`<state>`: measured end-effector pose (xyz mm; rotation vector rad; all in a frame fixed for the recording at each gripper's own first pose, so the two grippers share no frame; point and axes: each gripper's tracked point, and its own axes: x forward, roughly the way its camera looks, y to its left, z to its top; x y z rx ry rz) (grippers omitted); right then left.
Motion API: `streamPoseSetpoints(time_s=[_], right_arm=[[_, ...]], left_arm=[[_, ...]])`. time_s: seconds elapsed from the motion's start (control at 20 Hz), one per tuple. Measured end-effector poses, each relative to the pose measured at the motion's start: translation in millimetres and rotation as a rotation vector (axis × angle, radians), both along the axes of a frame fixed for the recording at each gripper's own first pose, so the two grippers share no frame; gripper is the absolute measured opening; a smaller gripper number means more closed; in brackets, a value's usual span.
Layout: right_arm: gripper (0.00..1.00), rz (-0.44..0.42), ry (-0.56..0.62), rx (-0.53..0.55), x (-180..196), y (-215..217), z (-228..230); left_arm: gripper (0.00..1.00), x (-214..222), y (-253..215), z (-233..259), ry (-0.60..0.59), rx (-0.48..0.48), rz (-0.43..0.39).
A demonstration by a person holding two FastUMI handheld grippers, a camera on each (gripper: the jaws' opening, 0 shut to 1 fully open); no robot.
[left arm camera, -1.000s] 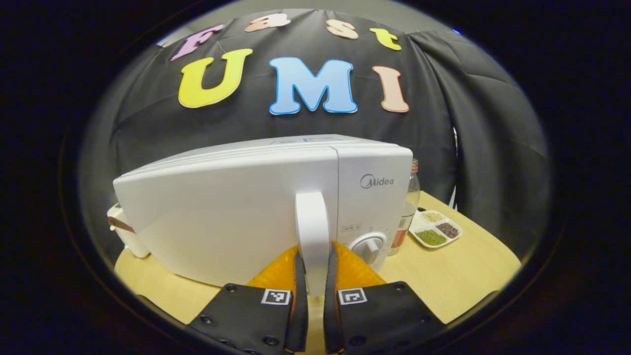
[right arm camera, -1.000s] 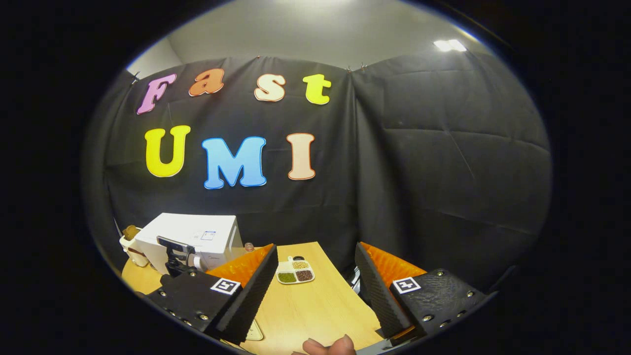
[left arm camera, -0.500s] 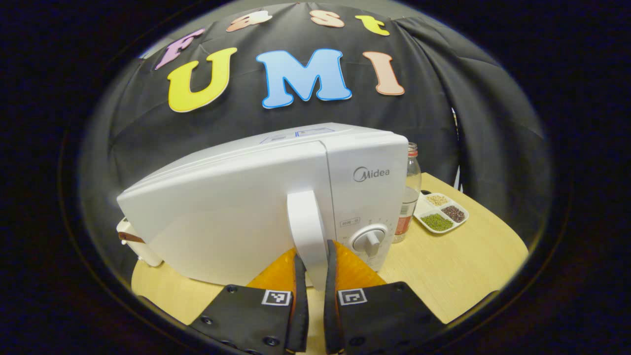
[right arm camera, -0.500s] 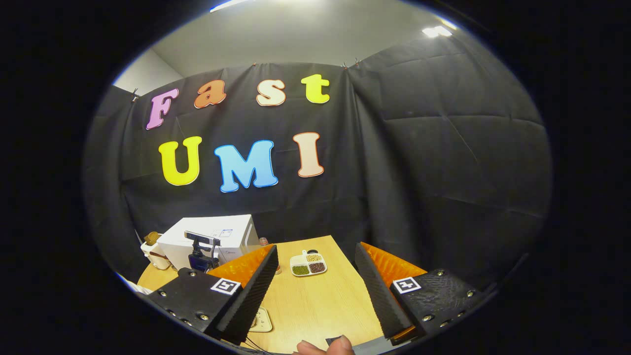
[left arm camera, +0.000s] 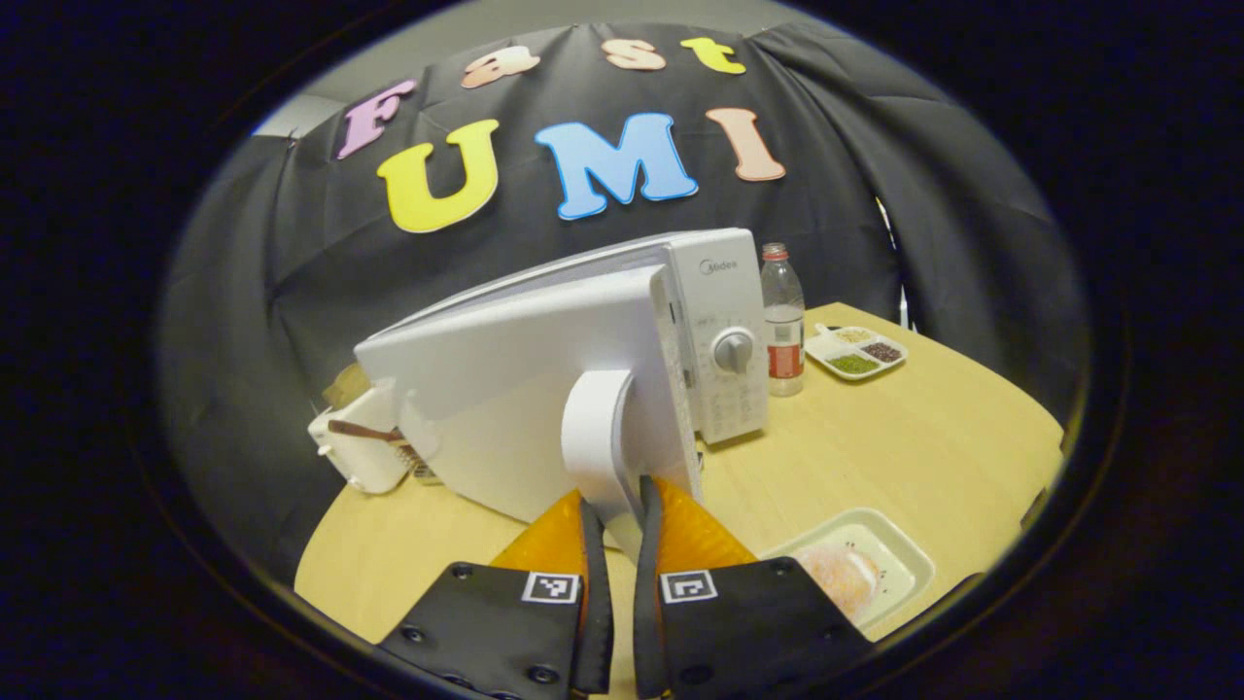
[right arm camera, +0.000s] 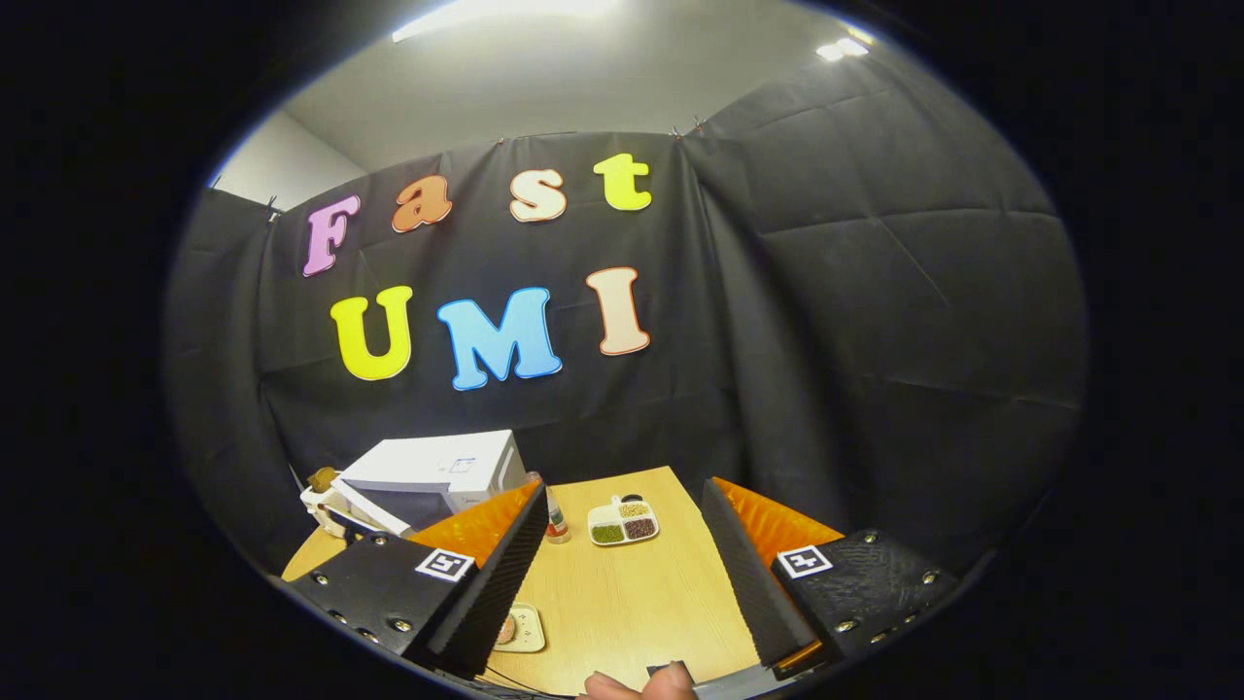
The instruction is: Open the microwave oven with the left hand, put the food in, and close the microwave oven.
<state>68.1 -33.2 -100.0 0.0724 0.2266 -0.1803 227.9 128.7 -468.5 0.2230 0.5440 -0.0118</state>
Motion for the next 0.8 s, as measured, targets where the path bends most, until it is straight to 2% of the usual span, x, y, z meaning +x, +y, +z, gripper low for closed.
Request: streamPoseSetpoints(time_s=[0.1, 0.2, 0.25, 0.35, 0.6, 0.8], right_arm=[[0.97, 0.036, 0.019, 0.027, 0.5, 8.0, -14.0], [0.97, 0.070, 0.047, 0.064, 2.3, 19.1, -30.7], [0.97, 0.087, 0.060, 0.084, 3.0, 26.4, -38.6], [0.97, 0.122, 0.094, 0.126, 6.5, 46.7, -53.4], [0.98, 0.174, 0.195, 0.083, 16.8, 100.0, -98.1], [0.98, 0.195, 0.303, 0.086, 32.8, 150.9, -150.5]], left_arm=[[0.17, -27.5, 25.7, 0.6, 0.021, 0.008, 0.067], [0.14, -51.1, 54.8, 0.8, 0.042, 0.062, 0.133], [0.16, -61.7, 69.1, 0.8, 0.052, 0.090, 0.162], [0.14, -82.7, 91.7, 1.4, 0.067, 0.119, 0.186], [0.14, -96.3, 118.0, 4.1, 0.048, 0.105, 0.092], [0.16, -108.9, 146.4, 4.6, 0.014, 0.046, 0.044]])
